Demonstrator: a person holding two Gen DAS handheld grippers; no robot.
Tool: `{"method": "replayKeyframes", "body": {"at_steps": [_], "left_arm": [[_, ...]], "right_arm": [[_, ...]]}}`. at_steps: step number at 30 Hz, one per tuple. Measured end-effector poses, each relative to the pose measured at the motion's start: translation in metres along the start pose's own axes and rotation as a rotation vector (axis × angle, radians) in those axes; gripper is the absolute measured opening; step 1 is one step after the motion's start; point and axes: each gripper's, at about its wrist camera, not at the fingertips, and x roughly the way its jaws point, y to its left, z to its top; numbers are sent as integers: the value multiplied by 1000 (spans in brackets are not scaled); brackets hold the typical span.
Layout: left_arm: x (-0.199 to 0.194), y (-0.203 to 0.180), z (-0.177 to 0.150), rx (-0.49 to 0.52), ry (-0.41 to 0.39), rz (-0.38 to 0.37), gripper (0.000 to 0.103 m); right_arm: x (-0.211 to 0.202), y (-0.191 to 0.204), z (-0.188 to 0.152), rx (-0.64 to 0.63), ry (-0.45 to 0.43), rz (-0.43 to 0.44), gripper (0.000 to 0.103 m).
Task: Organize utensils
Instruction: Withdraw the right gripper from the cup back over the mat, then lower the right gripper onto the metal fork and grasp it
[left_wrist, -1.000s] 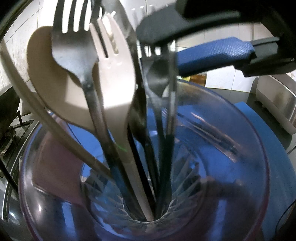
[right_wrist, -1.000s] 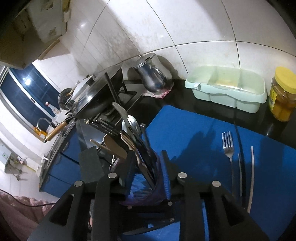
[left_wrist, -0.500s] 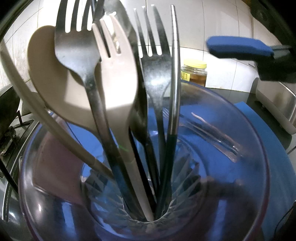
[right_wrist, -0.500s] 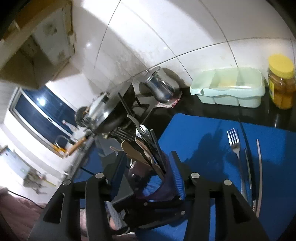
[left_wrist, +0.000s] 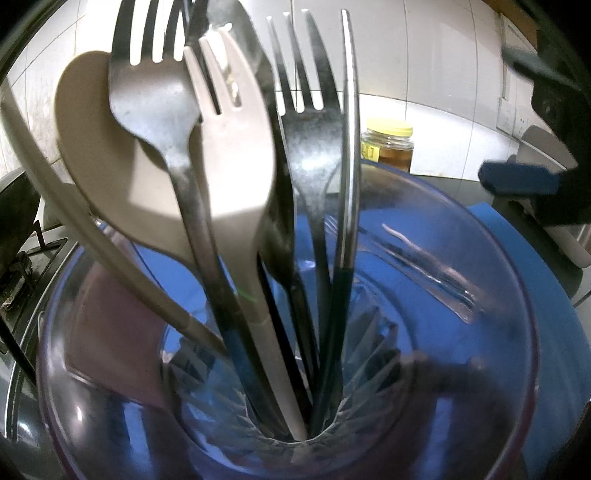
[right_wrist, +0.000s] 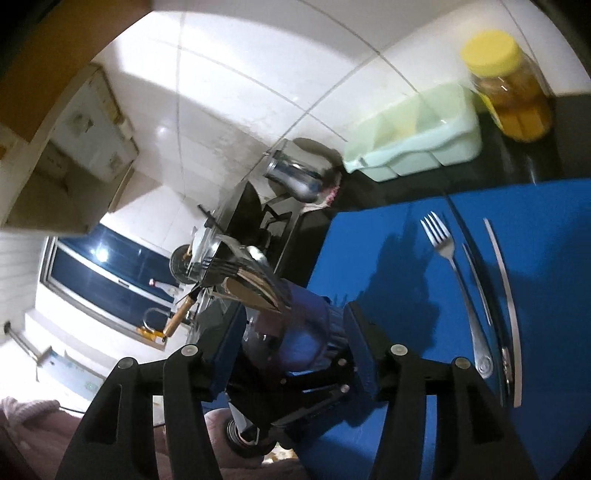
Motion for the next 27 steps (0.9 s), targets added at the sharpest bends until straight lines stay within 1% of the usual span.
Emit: {"method": "replayKeyframes", "body": {"at_steps": [4,7,10,14,17,20,22,24,27], "left_arm": [[0,0,0,0,0,0,79],[0,0,0,0,0,0,79],[0,0,0,-1,1,0,79],[0,0,1,-1,1,0,80],[0,0,1,-1,1,0,80],[0,0,1,-1,1,0,79],[0,0,1,-1,1,0,80],[0,0,1,-1,1,0,80],[0,0,1,-1,1,0,80]], "right_arm": [[-1,-13,-1,25,-8,-52,56],[-2,-24,-1,29,-11,-141,56],[1,-32,0,4,0,-278,56],[8,-40,-2,-44,18,-400,56],[13,-43,-1,-89,31,-474,56],[22,-44,1,-144,58,-534,49],[27,-43,3,-180,76,-569,41],[29,-44,4,-202,82,-601,37],[33,-44,7,-218,96,-616,26]]}}
